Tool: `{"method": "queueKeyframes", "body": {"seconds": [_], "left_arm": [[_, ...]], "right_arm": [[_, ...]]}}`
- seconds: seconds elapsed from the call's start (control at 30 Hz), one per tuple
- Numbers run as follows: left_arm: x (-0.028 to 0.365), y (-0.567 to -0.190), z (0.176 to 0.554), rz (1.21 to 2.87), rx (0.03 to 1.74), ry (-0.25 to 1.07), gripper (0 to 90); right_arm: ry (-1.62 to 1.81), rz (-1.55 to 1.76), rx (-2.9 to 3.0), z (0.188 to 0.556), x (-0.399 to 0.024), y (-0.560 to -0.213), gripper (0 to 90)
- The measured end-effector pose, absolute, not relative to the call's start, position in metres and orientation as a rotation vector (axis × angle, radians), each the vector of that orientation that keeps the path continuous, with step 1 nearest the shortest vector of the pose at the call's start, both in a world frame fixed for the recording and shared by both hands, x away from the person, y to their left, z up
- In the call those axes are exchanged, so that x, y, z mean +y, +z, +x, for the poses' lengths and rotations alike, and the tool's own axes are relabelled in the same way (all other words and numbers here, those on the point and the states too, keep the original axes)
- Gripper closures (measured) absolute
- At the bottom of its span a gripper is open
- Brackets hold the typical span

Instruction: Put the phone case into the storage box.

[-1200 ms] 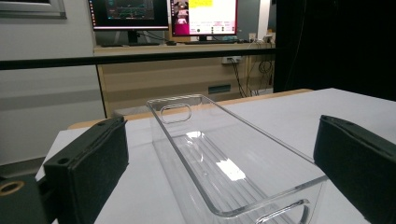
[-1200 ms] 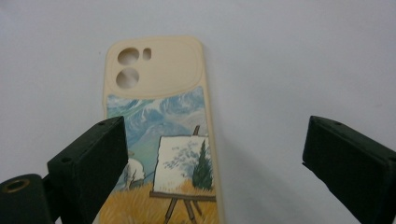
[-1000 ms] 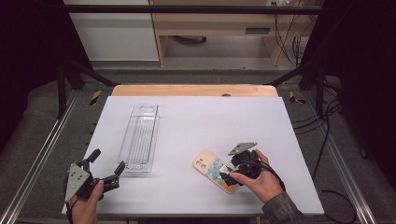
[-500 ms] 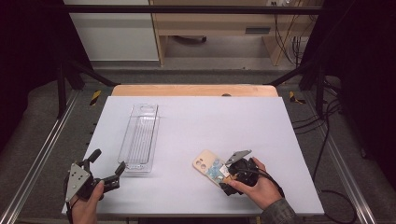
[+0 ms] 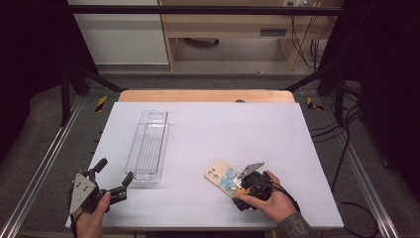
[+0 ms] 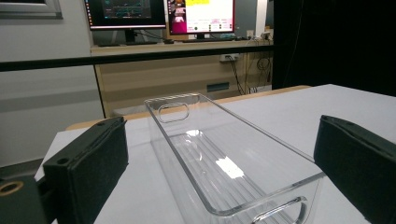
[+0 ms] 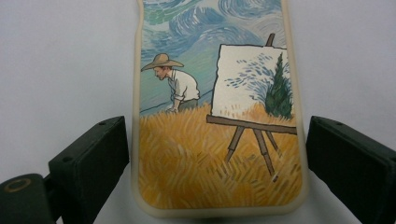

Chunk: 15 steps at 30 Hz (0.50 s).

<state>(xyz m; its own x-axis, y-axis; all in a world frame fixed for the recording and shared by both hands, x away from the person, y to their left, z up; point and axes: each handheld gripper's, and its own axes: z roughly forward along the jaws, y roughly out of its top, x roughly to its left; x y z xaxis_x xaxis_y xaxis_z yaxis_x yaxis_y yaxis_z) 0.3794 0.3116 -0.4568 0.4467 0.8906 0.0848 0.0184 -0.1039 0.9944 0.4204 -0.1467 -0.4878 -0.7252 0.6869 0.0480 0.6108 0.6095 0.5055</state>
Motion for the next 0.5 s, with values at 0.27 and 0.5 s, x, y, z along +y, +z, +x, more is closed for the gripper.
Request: {"method": "queueKeyframes", "body": {"seconds": [0.27, 0.5], "left_arm": [[0.3112, -0.4569, 0.3794, 1.496, 0.842, 0.905, 2.8], [0.3115, -0.457, 0.3794, 1.496, 0.844, 0.907, 2.9]], "right_arm": [[0.756, 1.094, 2.676, 0.4192, -0.1479, -0.4912, 7.3], [0.757, 1.09, 2.664, 0.4182, -0.1482, -0.4909, 9.8]]}}
